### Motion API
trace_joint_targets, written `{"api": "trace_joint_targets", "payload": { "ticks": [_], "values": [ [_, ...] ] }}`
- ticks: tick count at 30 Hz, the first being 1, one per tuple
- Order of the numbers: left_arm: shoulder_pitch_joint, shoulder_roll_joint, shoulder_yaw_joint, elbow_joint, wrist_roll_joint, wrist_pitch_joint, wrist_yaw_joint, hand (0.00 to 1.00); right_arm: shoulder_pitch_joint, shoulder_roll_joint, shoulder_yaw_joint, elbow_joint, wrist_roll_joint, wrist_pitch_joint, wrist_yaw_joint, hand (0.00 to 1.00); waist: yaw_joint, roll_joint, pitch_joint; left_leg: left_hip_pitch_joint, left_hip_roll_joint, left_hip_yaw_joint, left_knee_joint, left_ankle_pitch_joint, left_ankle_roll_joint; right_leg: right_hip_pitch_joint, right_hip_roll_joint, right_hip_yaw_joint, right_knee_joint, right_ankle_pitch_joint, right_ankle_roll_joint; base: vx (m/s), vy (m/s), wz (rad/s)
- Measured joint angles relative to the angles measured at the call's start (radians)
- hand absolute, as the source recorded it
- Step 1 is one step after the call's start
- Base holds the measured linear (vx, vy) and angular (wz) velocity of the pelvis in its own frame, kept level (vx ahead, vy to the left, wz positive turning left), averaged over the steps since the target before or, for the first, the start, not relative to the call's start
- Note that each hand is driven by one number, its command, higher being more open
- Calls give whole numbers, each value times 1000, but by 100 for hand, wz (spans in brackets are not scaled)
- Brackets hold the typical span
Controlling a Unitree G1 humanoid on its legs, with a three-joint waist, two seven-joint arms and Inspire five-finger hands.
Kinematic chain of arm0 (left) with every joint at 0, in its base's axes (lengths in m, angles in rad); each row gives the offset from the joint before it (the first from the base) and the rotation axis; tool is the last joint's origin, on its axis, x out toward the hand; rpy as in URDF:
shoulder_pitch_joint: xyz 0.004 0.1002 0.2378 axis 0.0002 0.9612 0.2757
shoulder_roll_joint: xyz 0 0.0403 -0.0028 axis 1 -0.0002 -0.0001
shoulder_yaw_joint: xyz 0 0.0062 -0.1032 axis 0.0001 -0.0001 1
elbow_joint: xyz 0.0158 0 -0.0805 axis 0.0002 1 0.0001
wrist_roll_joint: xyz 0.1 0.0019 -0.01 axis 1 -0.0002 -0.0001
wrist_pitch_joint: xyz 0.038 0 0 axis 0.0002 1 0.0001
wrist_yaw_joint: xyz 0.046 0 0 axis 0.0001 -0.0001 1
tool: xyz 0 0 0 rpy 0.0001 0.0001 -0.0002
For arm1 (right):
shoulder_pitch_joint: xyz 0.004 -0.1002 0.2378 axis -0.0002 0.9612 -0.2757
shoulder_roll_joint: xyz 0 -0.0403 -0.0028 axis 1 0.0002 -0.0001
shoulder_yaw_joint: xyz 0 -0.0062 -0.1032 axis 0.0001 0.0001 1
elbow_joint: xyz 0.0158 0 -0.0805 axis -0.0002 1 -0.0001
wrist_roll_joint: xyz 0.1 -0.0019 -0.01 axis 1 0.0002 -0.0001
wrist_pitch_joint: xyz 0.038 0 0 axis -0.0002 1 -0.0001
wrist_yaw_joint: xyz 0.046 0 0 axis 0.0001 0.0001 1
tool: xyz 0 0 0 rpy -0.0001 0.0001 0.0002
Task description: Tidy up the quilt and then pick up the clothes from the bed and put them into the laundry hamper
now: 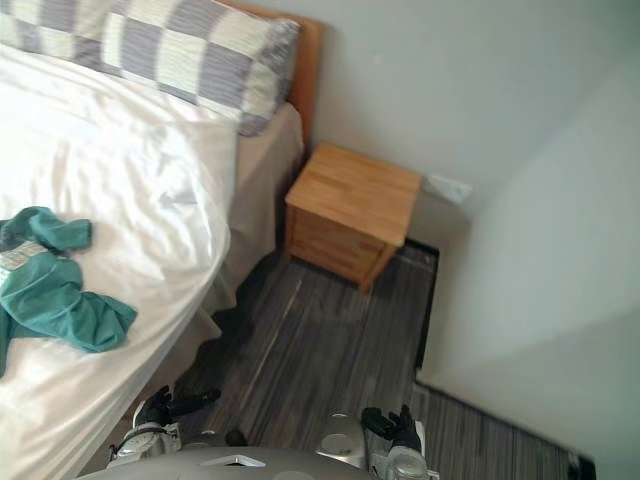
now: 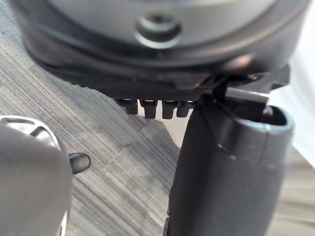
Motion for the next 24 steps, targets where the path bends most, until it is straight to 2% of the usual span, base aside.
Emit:
{"api": "trace_joint_targets", "payload": {
  "ticks": [1, 2, 3, 4, 5, 6, 8, 9, 10, 11, 13, 14, 15, 16, 17, 18, 19, 20, 21, 22, 23, 24],
  "values": [
    [0, 0, -6, -2, -1, 0, 4, 100, -3, 0, 0, -1, 1, -3, -6, 100, -1, 3, -1, 1, 9, -55, 0, 3, -4, -16, 4, -7, -108, -18, -17, 291, -234, 142],
    [1, 0, -11, -5, -1, 0, 5, 100, -7, 0, 0, -1, 1, -3, -7, 100, -1, 5, 0, 1, 14, -85, 1, 6, -9, -21, 8, -6, -177, -21, -21, 293, -308, 145],
    [0, -3, -13, -9, -2, 1, 13, 100, -16, -5, -1, 0, 2, -2, -5, 100, 0, 12, 5, -5, 30, -139, -2, 13, -21, -26, 25, 17, -339, -19, -19, 273, -371, 141],
    [-1, -5, -19, -16, -2, 0, 17, 100, -19, -11, 0, 0, 4, -2, -4, 100, 4, 23, 11, -13, 52, -191, -8, 22, -39, -31, 43, 58, -500, -4, -8, 254, -396, 137],
    [-1, -5, -22, -23, -2, 0, 18, 100, -22, -13, 0, 0, 5, -3, -4, 100, 5, 26, 12, -18, 63, -217, -15, 27, -51, -37, 45, 80, -571, 8, 3, 232, -450, 128],
    [0, -5, -23, -38, -2, -3, 21, 100, -30, -15, -2, 0, 8, -3, -3, 100, 8, 26, 12, -33, 86, -271, -34, 33, -88, -61, 43, 135, -684, 50, 8, 222, -522, 113],
    [1, -1, -17, -45, -6, -5, 27, 100, -45, -12, -15, 1, 12, -3, 2, 100, 14, 16, 18, -51, 130, -353, -59, 26, -157, -83, 29, 219, -780, 92, 13, 199, -600, 125],
    [2, 13, -14, -45, -6, -9, 28, 100, -56, -1, -19, 1, 20, -1, 3, 100, 16, -14, 24, -50, 154, -395, -92, 24, -209, -82, 20, 247, -795, 96, 36, 133, -645, 139],
    [-6, 5, -4, -43, -8, -13, 27, 100, -75, -11, -18, 1, 48, 3, 6, 100, 16, 4, 48, -31, 215, -411, -116, 29, -239, -91, 52, 204, -702, 151, 93, 126, -624, 134],
    [-6, -2, -1, -44, -11, -14, 15, 100, -87, -20, -19, -2, 48, 1, -5, 100, 12, 16, 56, -41, 229, -398, -93, 33, -244, -102, 62, 176, -635, 121, 60, 163, -529, 100],
    [6, -28, -1, -43, -14, -23, 3, 100, -128, -50, -2, 15, 49, 18, 1, 100, 14, 55, 45, -34, 229, -355, -98, 64, -244, -99, 98, 121, -569, 56, 18, 256, -441, 73],
    [10, -38, 2, -37, 1, -26, -5, 100, -139, -65, 29, 32, 63, 27, 17, 100, 16, 72, 34, -33, 258, -330, -125, 115, -239, -89, 117, 75, -551, 40, -7, 236, -352, 65],
    [11, -43, 11, -37, 1, -32, -12, 100, -148, -69, 42, 37, 81, 26, 23, 100, 24, 86, 26, -40, 270, -329, -125, 139, -235, -83, 126, 59, -548, 35, -17, 210, -328, 71],
    [11, -50, 44, -37, 2, -42, -20, 100, -157, -61, 55, 42, 80, 20, 23, 100, 37, 82, 21, -85, 278, -311, -78, 164, -206, -69, 126, 22, -557, 25, -32, 195, -316, 91],
    [10, -48, 62, -40, 4, -44, -21, 100, -160, -41, 54, 32, 76, 13, 16, 100, 25, 79, 21, -149, 276, -248, -7, 195, -157, -23, 113, -45, -591, 23, -35, 220, -309, 129],
    [10, -46, 65, -40, 2, -42, -22, 100, -160, -30, 53, 34, 76, 14, 13, 100, 10, 78, 22, -183, 278, -145, 46, 210, -116, 20, 102, -95, -625, 23, -37, 222, -262, 141],
    [10, -52, 68, -44, 0, -40, -21, 100, -161, -30, 62, 40, 75, 16, 8, 100, 8, 77, 28, -215, 288, -12, 132, 170, -95, 55, 97, -129, -647, 23, -38, 211, -159, 116],
    [9, -60, 68, -42, 2, -37, -20, 100, -171, -32, 61, 50, 75, 18, -1, 100, 15, 93, 31, -217, 270, 136, 205, 95, -110, 99, 89, -153, -669, 23, -38, 180, -84, 75],
    [9, -62, 68, -40, 2, -36, -21, 100, -176, -31, 61, 55, 76, 19, -3, 100, 17, 95, 30, -218, 247, 174, 221, 62, -112, 114, 80, -160, -676, 23, -38, 179, 23, 58],
    [9, -62, 67, -39, 2, -35, -24, 100, -184, -29, 60, 59, 77, 18, -6, 100, 17, 96, 30, -232, 178, 202, 230, 19, -105, 143, 60, -174, -690, 23, -37, 172, 105, 54],
    [8, -63, 65, -37, 2, -34, -34, 100, -184, -30, 56, 60, 78, 18, -6, 100, 14, 96, 30, -244, 110, 220, 181, 11, -73, 167, 48, -194, -694, 23, -36, 169, 135, 60],
    [9, -62, 64, -33, 2, -33, -38, 100, -178, -30, 51, 61, 79, 18, -6, 100, 14, 93, 28, -225, 89, 230, 138, 18, -30, 178, 49, -201, -694, 22, -34, 191, 134, 75]
  ]
}}
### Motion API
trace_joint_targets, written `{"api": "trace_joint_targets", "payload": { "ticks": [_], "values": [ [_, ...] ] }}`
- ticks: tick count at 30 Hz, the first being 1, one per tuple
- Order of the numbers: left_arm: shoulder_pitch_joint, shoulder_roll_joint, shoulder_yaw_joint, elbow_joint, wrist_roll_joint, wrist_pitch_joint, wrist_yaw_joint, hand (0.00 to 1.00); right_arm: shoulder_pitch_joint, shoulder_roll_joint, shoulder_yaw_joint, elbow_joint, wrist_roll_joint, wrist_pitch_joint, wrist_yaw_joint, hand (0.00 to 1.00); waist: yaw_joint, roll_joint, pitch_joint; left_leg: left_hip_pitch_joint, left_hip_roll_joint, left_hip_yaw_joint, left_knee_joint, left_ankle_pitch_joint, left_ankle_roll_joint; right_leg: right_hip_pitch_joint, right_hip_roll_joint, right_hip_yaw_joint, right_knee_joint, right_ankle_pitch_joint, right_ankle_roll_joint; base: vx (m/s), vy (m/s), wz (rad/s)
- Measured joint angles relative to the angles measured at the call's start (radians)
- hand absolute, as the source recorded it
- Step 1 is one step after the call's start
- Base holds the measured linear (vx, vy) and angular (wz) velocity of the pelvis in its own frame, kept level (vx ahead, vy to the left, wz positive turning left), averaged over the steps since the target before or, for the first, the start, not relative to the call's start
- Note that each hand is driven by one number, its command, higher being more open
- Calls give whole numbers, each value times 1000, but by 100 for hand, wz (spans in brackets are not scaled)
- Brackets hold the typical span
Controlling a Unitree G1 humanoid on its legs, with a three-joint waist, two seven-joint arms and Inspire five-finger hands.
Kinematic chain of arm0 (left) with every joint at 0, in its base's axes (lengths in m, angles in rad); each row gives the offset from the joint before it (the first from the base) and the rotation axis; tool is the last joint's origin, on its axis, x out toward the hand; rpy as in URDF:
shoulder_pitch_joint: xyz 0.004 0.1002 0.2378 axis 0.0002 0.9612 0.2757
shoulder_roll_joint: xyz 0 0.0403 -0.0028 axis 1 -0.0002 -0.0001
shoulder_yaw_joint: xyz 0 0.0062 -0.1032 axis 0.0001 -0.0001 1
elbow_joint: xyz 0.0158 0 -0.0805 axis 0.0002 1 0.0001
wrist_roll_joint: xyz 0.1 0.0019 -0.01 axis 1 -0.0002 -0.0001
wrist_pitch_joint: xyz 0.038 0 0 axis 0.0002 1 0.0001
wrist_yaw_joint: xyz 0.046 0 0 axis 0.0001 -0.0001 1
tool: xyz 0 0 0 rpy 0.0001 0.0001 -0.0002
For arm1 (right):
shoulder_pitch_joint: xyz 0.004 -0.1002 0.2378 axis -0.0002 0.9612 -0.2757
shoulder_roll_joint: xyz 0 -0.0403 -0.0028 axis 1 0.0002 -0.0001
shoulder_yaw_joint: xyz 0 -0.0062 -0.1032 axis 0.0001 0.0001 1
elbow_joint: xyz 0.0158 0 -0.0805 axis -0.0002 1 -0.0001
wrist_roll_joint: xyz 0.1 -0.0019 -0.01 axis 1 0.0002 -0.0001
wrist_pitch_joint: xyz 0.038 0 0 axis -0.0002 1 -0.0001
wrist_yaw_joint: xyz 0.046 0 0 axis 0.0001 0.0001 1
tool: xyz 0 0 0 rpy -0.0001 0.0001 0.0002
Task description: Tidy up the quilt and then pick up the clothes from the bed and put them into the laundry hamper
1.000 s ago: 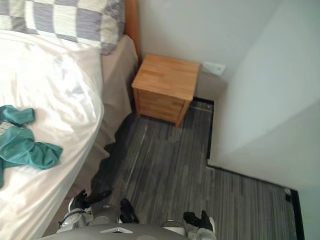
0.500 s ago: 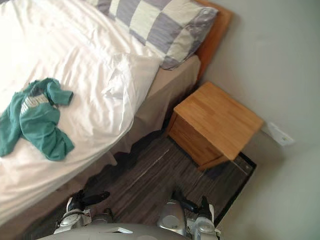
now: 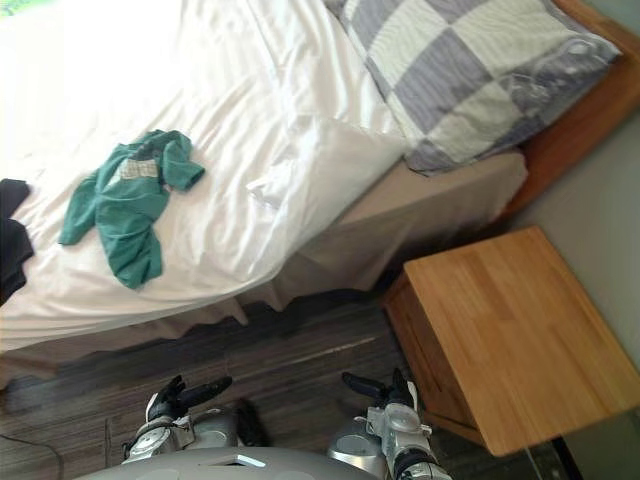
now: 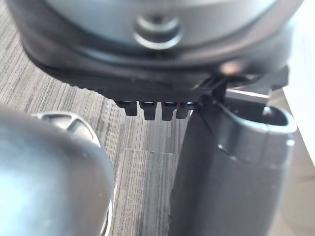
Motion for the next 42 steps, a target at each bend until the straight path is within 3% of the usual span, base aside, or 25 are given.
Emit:
{"api": "trace_joint_targets", "payload": {
  "ticks": [1, 4, 6, 7, 9, 11, 14, 15, 16, 17, 18, 19, 21, 23, 25, 26, 31, 34, 37, 42],
  "values": [
    [-2, 1, 0, -1, 0, 1, -4, 100, 5, 19, -14, 0, 4, 2, 0, 100, -4, -11, -2, 28, -36, -18, -60, 27, 12, 9, -9, 2, 2, 10, 3, 206, 118, 71],
    [-12, 23, 16, 16, -1, 20, -11, 100, 12, 44, -34, -4, 9, 6, 0, 100, -7, -28, 1, 56, -44, -82, -140, 57, 8, 38, 79, 60, -137, 0, 2, 164, -18, 62],
    [-13, 25, 44, 19, 0, 33, -16, 100, 34, 59, -41, -25, 6, 5, -11, 100, -6, -47, 2, 83, -56, -107, -151, 59, 4, 75, 128, 60, -258, 56, 5, 103, -165, 55],
    [-12, 28, 56, 28, 1, 35, -15, 100, 47, 63, -46, -41, 3, 5, -16, 100, -9, -51, -1, 121, -65, -120, -186, 67, -12, 100, 130, 51, -250, 78, -19, 133, -97, 28],
    [-9, 24, 56, 36, 0, 38, -14, 100, 51, 65, -51, -50, -1, 3, -20, 100, -12, -47, -3, 180, -57, -121, -244, 89, -40, 128, 146, 51, -231, 77, -20, 150, -84, 12],
    [-9, 23, 51, 45, 1, 39, -15, 100, 51, 70, -69, -61, -1, 0, -21, 100, -22, -51, -1, 216, -44, -118, -268, 93, -49, 124, 147, 53, -158, 51, -21, 86, -68, 2],
    [-9, 34, 11, 43, 3, 41, -21, 100, 61, 92, -140, -98, 24, 0, -24, 100, -42, -56, 4, 245, -14, -118, -269, 89, -56, -40, 90, 108, 252, 3, -23, 75, -50, 6],
    [-12, 49, -5, 44, 9, 39, -19, 100, 73, 114, -176, -122, 62, -3, -27, 100, -53, -71, 21, 255, 4, -130, -261, 89, -58, -123, 87, 171, 388, -49, -24, 78, -95, 29],
    [-12, 64, -4, 46, 20, 39, -15, 100, 81, 123, -182, -129, 88, -3, -31, 100, -57, -89, 23, 256, 20, -143, -257, 89, -58, -140, 118, 226, 342, -101, -27, 127, -202, 52],
    [-13, 77, -2, 48, 34, 41, -8, 100, 102, 133, -202, -140, 98, -4, -44, 100, -62, -114, 19, 252, 35, -164, -257, 90, -74, -146, 154, 296, 194, -103, -26, 116, -207, 54],
    [-13, 82, -2, 47, 43, 39, -8, 100, 121, 139, -226, -142, 98, -11, -60, 100, -62, -136, 6, 242, 31, -177, -257, 87, -101, -140, 161, 353, 63, -58, -15, 135, -267, 66],
    [-24, 91, -3, 61, 47, 40, -15, 100, 134, 136, -262, -133, 98, -17, -76, 100, -68, -149, 4, 248, 32, -199, -265, 79, -128, -124, 168, 356, 10, 20, -43, 109, -188, 45],
    [-19, 68, 7, 76, 44, 40, -7, 100, 151, 128, -323, -140, 116, -29, -118, 100, -77, -106, -10, 251, 63, -186, -283, 96, -138, -114, 199, 353, -14, 49, 2, 164, -156, 16],
    [-13, 42, 18, 84, 44, 41, 3, 100, 155, 111, -397, -137, 137, -34, -170, 100, -90, -70, -23, 262, 68, -157, -306, 106, -150, -112, 213, 361, -29, 51, 0, 163, -75, -17],
    [-6, 19, 48, 86, 42, 41, 6, 100, 162, 96, -464, -136, 172, -33, -189, 100, -88, -50, -33, 285, 69, -119, -317, 108, -152, -101, 225, 383, -56, 68, -27, 103, -2, -42],
    [-3, 14, 67, 86, 41, 41, 8, 100, 163, 95, -516, -137, 202, -34, -199, 100, -88, -51, -35, 304, 66, -88, -319, 108, -152, -83, 230, 399, -82, 79, -38, 49, 13, -47],
    [22, 3, 135, 75, 43, 41, 2, 100, 182, 103, -651, -214, 324, -25, -256, 100, -92, -64, -59, 330, 56, -2, -322, 108, -152, -53, 231, 443, -179, 137, -28, 11, 10, -37],
    [41, -11, 165, 64, 83, 42, 4, 100, 234, 122, -649, -481, 325, -12, -290, 100, -113, -63, -75, 330, 50, 21, -320, 106, -153, -49, 227, 444, -192, 143, -28, -40, 8, -12],
    [43, -9, 159, 66, 89, 42, 2, 100, 222, 82, -650, -696, 314, -23, -321, 100, -118, -65, -84, 328, 54, 33, -311, 99, -155, -47, 230, 445, -210, 143, -27, -56, -17, -9],
    [43, 0, 92, 52, 128, 40, -4, 100, 119, -26, -624, -809, 219, -43, -348, 100, -120, -59, -92, 329, 64, 32, -312, 97, -158, -46, 238, 443, -211, 153, -11, -88, -21, 2]
  ]
}}
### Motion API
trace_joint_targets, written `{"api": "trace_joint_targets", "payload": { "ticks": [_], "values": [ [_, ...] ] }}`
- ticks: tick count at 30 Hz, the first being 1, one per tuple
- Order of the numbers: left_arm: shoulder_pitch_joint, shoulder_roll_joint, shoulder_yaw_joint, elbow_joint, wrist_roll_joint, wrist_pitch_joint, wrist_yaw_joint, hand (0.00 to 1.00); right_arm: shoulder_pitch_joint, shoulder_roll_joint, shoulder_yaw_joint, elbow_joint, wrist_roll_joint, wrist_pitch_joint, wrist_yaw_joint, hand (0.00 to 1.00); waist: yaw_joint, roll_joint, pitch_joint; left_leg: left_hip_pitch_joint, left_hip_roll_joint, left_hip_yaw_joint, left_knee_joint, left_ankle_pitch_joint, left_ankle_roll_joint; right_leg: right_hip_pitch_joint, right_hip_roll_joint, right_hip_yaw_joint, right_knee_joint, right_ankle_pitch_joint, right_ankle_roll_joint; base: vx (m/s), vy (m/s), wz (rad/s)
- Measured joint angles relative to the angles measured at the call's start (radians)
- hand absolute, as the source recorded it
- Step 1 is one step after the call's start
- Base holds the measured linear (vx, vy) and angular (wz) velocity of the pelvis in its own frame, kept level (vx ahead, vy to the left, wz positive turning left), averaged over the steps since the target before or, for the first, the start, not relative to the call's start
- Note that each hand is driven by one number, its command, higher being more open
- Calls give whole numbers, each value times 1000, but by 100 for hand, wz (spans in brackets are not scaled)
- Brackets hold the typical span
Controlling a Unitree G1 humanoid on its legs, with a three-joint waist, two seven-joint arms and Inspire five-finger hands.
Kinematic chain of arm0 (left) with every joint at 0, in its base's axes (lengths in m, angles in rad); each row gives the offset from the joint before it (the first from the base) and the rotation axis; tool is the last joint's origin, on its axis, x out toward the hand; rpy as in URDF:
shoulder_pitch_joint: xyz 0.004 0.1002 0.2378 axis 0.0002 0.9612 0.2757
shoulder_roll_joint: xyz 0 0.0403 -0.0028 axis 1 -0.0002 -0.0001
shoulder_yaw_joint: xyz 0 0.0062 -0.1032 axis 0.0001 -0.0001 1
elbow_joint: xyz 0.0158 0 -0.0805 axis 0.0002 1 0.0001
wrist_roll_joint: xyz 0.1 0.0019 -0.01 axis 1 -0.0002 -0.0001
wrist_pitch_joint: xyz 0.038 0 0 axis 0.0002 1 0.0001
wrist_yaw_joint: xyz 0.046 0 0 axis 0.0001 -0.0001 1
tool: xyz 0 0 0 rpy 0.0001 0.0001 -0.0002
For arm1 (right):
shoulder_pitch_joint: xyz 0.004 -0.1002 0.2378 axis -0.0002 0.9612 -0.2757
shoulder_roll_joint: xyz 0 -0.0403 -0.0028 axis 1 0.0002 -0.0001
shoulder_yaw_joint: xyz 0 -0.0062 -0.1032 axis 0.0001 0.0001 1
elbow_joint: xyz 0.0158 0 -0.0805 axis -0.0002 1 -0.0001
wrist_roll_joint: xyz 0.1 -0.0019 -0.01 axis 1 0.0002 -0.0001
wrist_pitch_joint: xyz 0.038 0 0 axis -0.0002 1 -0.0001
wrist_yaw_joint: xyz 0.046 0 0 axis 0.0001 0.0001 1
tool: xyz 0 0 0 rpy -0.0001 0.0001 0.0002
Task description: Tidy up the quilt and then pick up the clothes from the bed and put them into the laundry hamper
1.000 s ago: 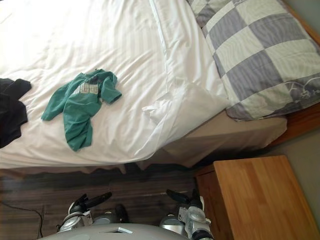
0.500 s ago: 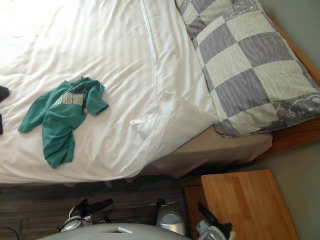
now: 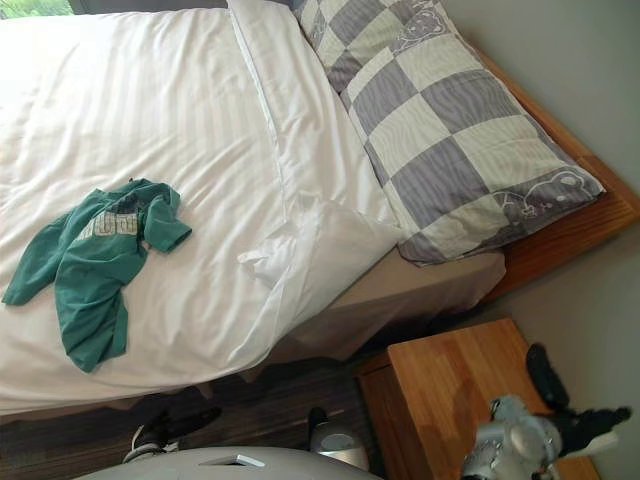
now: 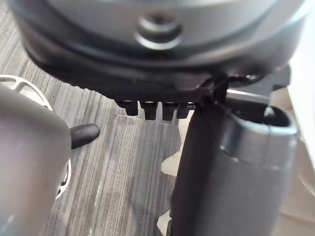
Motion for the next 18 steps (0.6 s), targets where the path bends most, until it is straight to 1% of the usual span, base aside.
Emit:
{"api": "trace_joint_targets", "payload": {
  "ticks": [2, 5, 7, 10, 14, 15, 18],
  "values": [
    [2, 10, -54, -9, 0, -1, -8, 100, -42, -44, 63, 2, -111, 1, 5, 100, 0, 3, -2, -4, -5, -7, -1, 0, 0, -2, -3, 0, -2, 3, -3, -95, -6, 3],
    [3, 20, -101, -17, -1, -1, -18, 100, -59, -69, 141, 1, -192, 2, 22, 100, 0, 6, -3, -18, -7, -25, -2, 0, 0, -5, -5, -3, -14, 15, 2, -93, -12, 7],
    [5, 37, -141, -26, -2, -1, -23, 100, -74, -87, 205, 1, -246, 3, 45, 100, -1, 6, -4, -31, -9, -46, -2, 0, 0, -8, -9, -18, -16, 18, -1, -79, -14, 17],
    [6, 38, -167, -32, -4, -3, -31, 100, -75, -115, 276, -13, -287, 3, 55, 100, 3, 9, -5, -39, -12, -77, -13, 8, 1, -5, -13, -37, -15, 19, -2, -63, -14, 27],
    [9, 48, -192, -40, -4, -3, -33, 100, -76, -118, 419, -120, -340, 0, 75, 100, 4, 10, -6, -45, -21, -102, -26, 20, 4, -4, -18, -59, -13, 24, 3, -63, -4, 17],
    [9, 54, -205, -47, -3, -3, -35, 100, -88, -119, 492, -152, -340, -1, 93, 100, 7, 6, -5, -51, -22, -110, -26, 24, 6, -6, -22, -63, -13, 28, 3, -67, -8, 12],
    [9, 57, -204, -49, -4, -3, -35, 100, -119, -120, 581, -156, -343, -4, 124, 100, 13, 0, -3, -54, -23, -116, -26, 27, 8, -7, -23, -66, -13, 37, 8, -63, -5, 7]
  ]
}}
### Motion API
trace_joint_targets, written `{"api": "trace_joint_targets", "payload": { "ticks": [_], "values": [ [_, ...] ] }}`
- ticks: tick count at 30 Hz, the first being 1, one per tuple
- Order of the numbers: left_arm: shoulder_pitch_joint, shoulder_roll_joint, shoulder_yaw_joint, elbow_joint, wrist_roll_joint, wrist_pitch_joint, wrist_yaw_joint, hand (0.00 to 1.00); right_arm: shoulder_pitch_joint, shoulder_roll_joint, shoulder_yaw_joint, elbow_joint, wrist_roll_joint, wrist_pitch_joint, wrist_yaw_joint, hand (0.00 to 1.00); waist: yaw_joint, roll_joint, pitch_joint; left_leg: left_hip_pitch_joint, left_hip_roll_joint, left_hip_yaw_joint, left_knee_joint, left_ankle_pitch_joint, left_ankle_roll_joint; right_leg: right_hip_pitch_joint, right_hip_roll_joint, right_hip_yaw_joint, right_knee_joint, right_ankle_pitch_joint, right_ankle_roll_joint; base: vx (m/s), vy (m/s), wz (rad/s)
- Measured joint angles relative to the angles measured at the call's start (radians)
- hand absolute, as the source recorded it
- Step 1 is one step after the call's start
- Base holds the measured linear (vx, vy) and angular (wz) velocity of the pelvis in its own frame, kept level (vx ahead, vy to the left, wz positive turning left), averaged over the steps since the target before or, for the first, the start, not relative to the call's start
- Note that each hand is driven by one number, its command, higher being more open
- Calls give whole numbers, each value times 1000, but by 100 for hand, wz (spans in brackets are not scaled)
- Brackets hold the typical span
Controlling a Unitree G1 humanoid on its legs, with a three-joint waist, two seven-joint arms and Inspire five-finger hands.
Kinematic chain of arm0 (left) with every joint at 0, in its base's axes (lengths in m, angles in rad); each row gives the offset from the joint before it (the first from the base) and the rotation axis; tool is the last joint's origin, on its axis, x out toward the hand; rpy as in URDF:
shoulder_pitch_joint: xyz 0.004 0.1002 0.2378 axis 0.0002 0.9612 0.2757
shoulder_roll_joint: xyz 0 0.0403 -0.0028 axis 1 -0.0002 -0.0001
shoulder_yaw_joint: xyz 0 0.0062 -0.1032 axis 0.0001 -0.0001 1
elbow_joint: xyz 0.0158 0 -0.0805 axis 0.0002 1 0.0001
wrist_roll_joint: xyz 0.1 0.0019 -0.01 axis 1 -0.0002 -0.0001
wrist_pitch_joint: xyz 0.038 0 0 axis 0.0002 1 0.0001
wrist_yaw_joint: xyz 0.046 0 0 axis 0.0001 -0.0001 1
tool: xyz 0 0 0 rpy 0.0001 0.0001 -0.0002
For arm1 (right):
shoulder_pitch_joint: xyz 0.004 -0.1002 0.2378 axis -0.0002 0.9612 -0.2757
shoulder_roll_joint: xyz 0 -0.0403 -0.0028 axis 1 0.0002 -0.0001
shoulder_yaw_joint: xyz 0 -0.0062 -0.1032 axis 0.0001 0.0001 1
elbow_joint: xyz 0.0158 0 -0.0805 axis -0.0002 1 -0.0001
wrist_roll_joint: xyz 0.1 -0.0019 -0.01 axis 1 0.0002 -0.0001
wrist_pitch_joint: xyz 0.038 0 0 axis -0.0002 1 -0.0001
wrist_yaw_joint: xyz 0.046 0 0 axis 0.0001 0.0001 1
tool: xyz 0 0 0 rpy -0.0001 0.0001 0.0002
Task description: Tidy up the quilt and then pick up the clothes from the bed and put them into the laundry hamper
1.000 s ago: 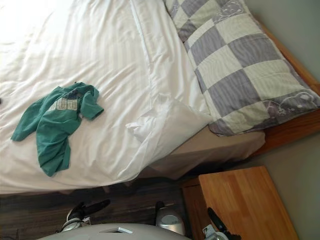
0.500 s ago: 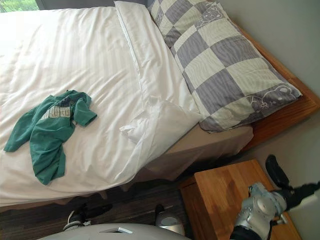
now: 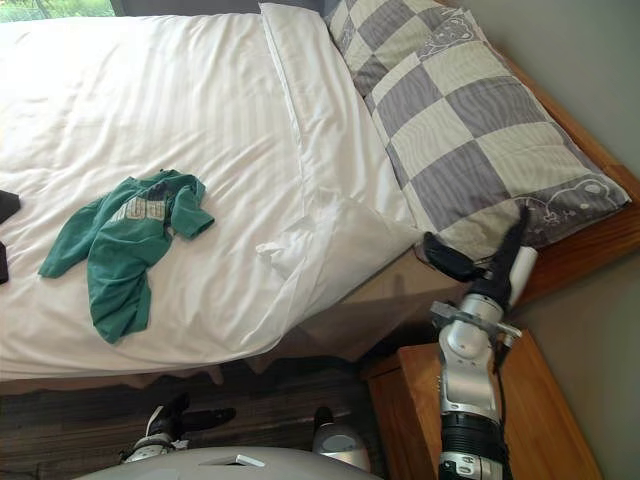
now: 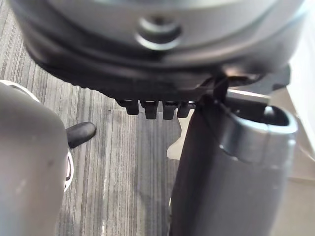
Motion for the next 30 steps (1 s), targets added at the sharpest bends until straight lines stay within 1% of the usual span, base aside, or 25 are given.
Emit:
{"api": "trace_joint_targets", "payload": {
  "ticks": [2, 5, 9, 12, 13, 14, 15, 16, 17, 18, 20, 21, 23, 24, 25, 28, 29, 30],
  "values": [
    [0, 2, 1, -14, 0, -2, 1, 100, -3, 0, 51, 0, -29, -2, 30, 100, 22, -7, 0, -3, -2, -7, 0, 1, 1, 0, -1, -2, -1, 2, -1, -72, -8, 7],
    [0, 7, 6, -18, 0, -2, -1, 100, -13, 0, 100, 0, -33, -3, 70, 100, 24, -16, 1, -23, -4, -36, 0, 12, 6, 0, -4, -24, -6, 6, -1, -55, -13, 24],
    [0, 10, 10, -19, 0, -3, -2, 100, -43, -6, 153, 1, -34, -3, 96, 100, 30, -18, 4, -38, -6, -46, 0, 19, 8, -4, -6, -26, -21, 17, -4, -49, -9, 7],
    [0, 14, 9, -21, 1, -9, -3, 100, -88, -70, 230, 20, -39, -3, 99, 100, 32, -24, 11, -57, -7, -61, -1, 29, 12, -13, -7, -40, -21, 18, -5, -80, -17, 13],
    [0, 17, 9, -32, 1, -18, -3, 100, -139, -88, 251, 42, -60, -3, 100, 100, 32, -27, 28, -65, -7, -67, -2, 36, 14, -18, -7, -45, -21, 23, -10, -84, -17, 13],
    [-1, 17, 8, -46, 1, -26, -4, 100, -196, -106, 269, 75, -77, -3, 100, 100, 35, -27, 47, -72, -8, -74, -1, 42, 18, -23, -7, -48, -21, 27, -7, -93, -15, 13],
    [-2, 17, 7, -55, 1, -27, -4, 100, -223, -113, 272, 92, -81, -3, 102, 100, 40, -26, 55, -76, -9, -77, -2, 46, 19, -26, -7, -49, -21, 30, -5, -113, -9, 10],
    [-3, 17, 1, -70, 1, -29, -4, 100, -271, -123, 273, 126, -87, -4, 102, 100, 51, -22, 65, -90, -12, -80, -2, 52, 22, -38, -9, -49, -22, 35, -9, -95, -6, 9],
    [-9, 16, 0, -83, 0, -32, -4, 100, -323, -136, 275, 163, -105, -4, 102, 100, 56, -16, 90, -95, -16, -86, -2, 58, 27, -38, -13, -51, -24, 39, -14, -95, 0, 10],
    [-14, 15, -2, -84, 0, -35, -4, 100, -347, -144, 277, 181, -107, -4, 102, 100, 59, -11, 101, -99, -19, -90, -2, 60, 30, -39, -15, -54, -27, 43, -19, -89, 9, 17],
    [-26, 15, -15, -88, -1, -47, -5, 100, -398, -175, 277, 225, -107, -3, 102, 100, 66, 1, 127, -125, -26, -104, -2, 70, 38, -53, -21, -63, -35, 54, -19, -83, 13, 18],
    [-32, 16, -18, -100, -4, -49, -4, 100, -423, -193, 278, 254, -113, -2, 102, 100, 72, 5, 152, -131, -30, -110, -2, 75, 43, -54, -26, -68, -37, 56, -22, -76, 18, 16],
    [-32, 18, -22, -107, -4, -52, -3, 100, -443, -204, 283, 305, -114, 3, 102, 100, 74, 8, 158, -159, -36, -123, -2, 82, 48, -74, -32, -77, -40, 62, -28, -59, 14, 15],
    [-32, 19, -22, -115, -5, -56, -4, 100, -457, -215, 297, 333, -115, 3, 103, 0, 74, 8, 172, -161, -37, -126, -2, 84, 50, -75, -34, -79, -41, 66, -23, -30, 12, 7],
    [-33, 19, -24, -119, -5, -70, -4, 100, -474, -225, 310, 372, -118, 3, 110, 0, 74, 9, 186, -164, -41, -127, -2, 85, 52, -75, -36, -79, -46, 72, -15, -20, 13, 4],
    [-41, 24, -43, -118, -5, -72, -4, 100, -508, -230, 312, 478, -146, 3, 130, 0, 71, 15, 197, -180, -52, -139, -2, 91, 60, -80, -47, -89, -54, 75, -18, -15, 13, 14],
    [-42, 25, -51, -118, -5, -73, -6, 100, -520, -240, 312, 539, -145, 2, 157, 0, 67, 18, 199, -189, -58, -157, -2, 93, 63, -79, -53, -105, -55, 75, -18, 6, 8, 27],
    [-43, 25, -51, -118, -5, -74, -7, 100, -525, -248, 312, 559, -145, -2, 164, 0, 69, 20, 200, -192, -59, -162, -2, 94, 64, -79, -54, -111, -55, 75, -18, 9, 10, 30]
  ]
}}
